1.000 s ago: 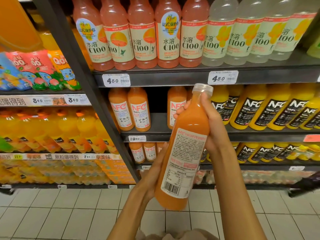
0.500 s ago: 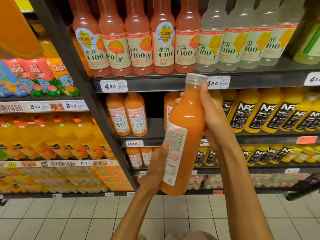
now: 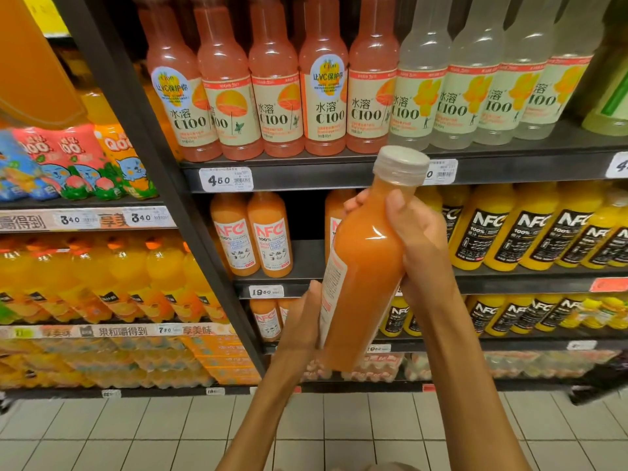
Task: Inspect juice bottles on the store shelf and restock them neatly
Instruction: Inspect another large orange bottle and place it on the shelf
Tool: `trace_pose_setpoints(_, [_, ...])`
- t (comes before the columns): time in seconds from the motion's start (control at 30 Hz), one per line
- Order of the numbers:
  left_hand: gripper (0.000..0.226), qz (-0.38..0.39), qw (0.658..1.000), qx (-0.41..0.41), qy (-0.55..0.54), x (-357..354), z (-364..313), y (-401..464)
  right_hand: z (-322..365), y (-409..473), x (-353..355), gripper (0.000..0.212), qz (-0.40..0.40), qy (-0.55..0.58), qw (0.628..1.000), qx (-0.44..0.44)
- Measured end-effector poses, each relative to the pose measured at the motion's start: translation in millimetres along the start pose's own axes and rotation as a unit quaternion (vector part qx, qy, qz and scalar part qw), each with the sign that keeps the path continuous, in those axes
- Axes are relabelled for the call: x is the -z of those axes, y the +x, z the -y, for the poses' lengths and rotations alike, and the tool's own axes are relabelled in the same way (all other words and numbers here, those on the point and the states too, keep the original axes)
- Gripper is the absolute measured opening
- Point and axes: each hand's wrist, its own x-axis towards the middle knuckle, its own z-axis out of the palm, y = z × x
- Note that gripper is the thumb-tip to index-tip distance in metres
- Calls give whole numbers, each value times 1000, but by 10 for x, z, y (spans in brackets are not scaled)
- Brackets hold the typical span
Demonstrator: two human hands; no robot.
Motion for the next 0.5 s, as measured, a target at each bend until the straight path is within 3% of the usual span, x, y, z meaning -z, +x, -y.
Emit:
trace_pose_setpoints(0.13, [33, -69, 995, -29, -70, -139, 55, 43, 58, -44, -109, 36, 9, -37, 998, 40])
trace_pose_setpoints(0.23, [29, -124, 981, -89, -123, -198, 49, 99, 127, -55, -135, 47, 73, -35, 995, 61])
trace_pose_setpoints(0.37, [26, -181, 958, -204, -90, -139, -11, 219, 166, -20, -70, 56, 142, -37, 986, 77])
trace_pose_setpoints(0.5, [78, -141, 933, -330, 6, -32, -92, 333, 157, 12, 54, 55, 174, -78, 978, 88])
